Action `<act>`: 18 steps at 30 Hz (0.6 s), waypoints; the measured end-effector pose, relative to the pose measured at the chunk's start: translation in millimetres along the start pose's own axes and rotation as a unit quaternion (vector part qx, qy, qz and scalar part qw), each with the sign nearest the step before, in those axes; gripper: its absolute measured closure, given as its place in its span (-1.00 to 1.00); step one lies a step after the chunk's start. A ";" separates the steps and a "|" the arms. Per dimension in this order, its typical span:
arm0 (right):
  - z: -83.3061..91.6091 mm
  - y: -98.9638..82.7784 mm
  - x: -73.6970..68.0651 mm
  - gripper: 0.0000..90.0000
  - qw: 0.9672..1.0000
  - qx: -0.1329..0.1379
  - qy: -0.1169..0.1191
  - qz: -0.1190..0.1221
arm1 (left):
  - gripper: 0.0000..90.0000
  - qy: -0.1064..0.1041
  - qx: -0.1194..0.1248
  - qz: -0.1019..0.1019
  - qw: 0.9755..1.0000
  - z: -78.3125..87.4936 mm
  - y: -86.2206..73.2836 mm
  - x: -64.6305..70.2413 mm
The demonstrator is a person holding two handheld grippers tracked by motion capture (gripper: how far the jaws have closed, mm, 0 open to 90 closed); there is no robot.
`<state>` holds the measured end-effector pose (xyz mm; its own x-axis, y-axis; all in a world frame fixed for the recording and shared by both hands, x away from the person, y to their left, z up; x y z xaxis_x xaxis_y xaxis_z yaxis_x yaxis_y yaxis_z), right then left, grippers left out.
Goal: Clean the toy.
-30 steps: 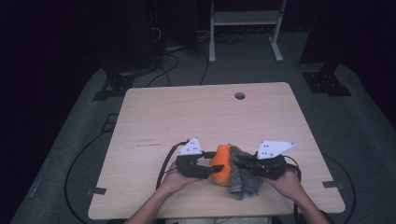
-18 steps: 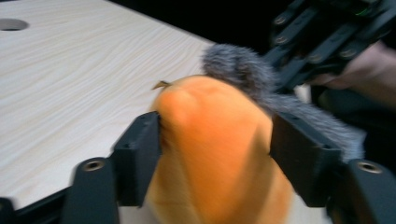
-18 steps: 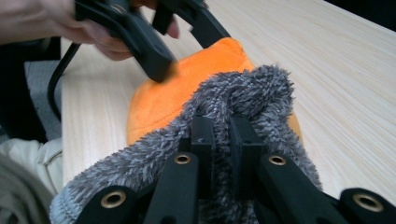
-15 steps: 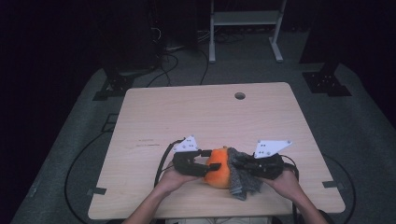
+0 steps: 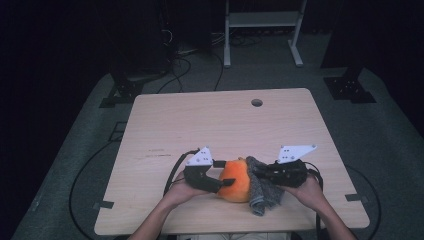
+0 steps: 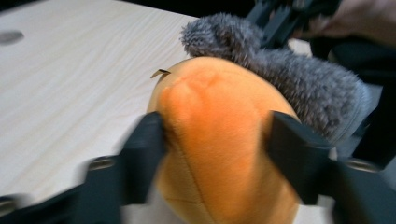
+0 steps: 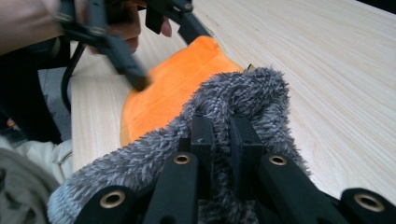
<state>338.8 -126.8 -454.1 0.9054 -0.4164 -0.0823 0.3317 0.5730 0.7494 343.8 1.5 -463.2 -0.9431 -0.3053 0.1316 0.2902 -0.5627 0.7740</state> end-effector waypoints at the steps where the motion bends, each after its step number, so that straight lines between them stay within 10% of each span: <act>1: -1.4 -0.3 -0.6 0.81 1.000 0.000 0.000 -0.003 | -0.60 -0.009 -0.008 0.014 1.000 -3.3 0.3 1.3; 4: -4.3 1.5 -7.8 0.81 1.000 0.000 -0.006 0.010 | -0.70 -0.001 -0.020 0.017 1.000 -12.0 1.6 4.8; 8: 1.2 0.6 -12.0 0.81 1.000 0.004 -0.015 0.013 | -0.15 0.021 0.007 -0.025 0.999 -6.8 7.2 5.5; 14: 11.4 22.1 -15.3 0.81 0.998 0.040 -0.023 0.039 | -0.02 0.053 0.021 -0.135 0.989 -4.6 10.0 10.5; 18: -7.9 23.9 -14.0 0.81 0.998 0.013 -0.023 0.048 | -0.38 0.038 0.014 -0.085 0.996 -2.9 2.8 0.7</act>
<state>336.1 -101.7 -440.2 0.9194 -0.3926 0.0214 0.2354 0.5932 0.7698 344.4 -2.5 -462.8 -0.9630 -0.2654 -0.0479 0.1227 -0.5893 0.7986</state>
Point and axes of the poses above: each handheld gripper's, and its own axes: z roughly backward along the jaws, y roughly out of its top, x roughly to its right, the point moved 10 cm from there along -z, roughly forward along the jaws, and after that the axes turned 10 degrees about -x, right-handed, at the moved point
